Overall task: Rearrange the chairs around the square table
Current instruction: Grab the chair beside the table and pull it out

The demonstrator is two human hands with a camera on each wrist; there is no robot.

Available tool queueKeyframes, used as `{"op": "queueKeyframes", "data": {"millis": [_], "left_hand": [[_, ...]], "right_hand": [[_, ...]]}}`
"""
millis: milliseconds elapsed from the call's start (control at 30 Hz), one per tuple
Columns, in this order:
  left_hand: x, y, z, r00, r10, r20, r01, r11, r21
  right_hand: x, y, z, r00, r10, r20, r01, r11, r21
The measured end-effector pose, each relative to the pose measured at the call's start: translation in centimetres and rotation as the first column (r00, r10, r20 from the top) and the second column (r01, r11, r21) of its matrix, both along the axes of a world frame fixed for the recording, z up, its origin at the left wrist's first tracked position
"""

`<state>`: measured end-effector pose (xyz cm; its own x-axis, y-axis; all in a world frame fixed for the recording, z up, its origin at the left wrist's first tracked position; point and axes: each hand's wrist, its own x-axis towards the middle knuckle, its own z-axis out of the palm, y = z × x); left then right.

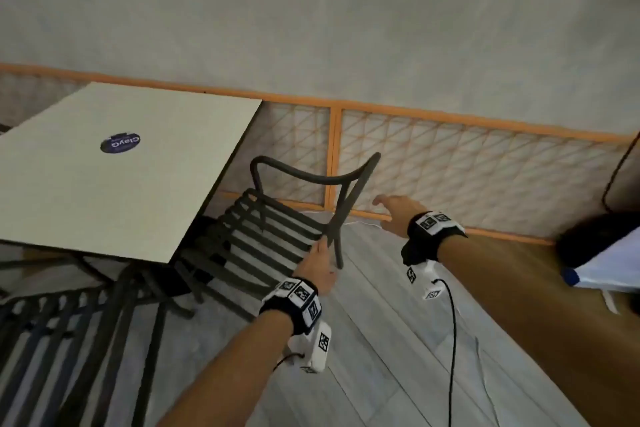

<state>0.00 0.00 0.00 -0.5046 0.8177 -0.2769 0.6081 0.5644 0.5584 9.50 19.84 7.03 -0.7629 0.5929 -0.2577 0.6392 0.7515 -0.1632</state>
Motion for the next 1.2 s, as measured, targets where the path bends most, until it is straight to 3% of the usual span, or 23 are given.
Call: {"op": "queueKeyframes", "data": {"millis": [200,333,533,667,900,1200], "left_hand": [[-0.9,3.0,-1.4,0.996,0.085,0.029,-0.081,0.988,-0.131],[-2.6,3.7,-2.8,0.982,0.138,0.129,-0.119,0.983,-0.143],[-4.5,4.7,-3.7,0.935,0.216,0.282,-0.193,0.975,-0.107],[-5.1,5.9,-3.9,0.94,0.215,0.266,-0.182,0.973,-0.144],[-7.1,6.9,-4.8,0.958,0.209,0.198,-0.183,0.973,-0.14],[-12.5,10.3,-3.9,0.941,0.288,0.174,-0.266,0.954,-0.141]], "right_hand": [[-4.3,5.8,-2.9,0.971,0.206,0.124,-0.213,0.976,0.052],[-8.0,8.5,-6.0,0.923,0.327,0.204,-0.365,0.912,0.188],[-12.3,11.3,-9.4,0.844,0.368,0.389,-0.481,0.841,0.247],[-15.0,12.2,-9.6,0.759,0.408,0.508,-0.569,0.794,0.213],[-18.4,13.9,-9.9,0.681,0.49,0.544,-0.687,0.684,0.246],[-27.0,17.2,-9.9,0.648,0.541,0.536,-0.734,0.632,0.249]]}}
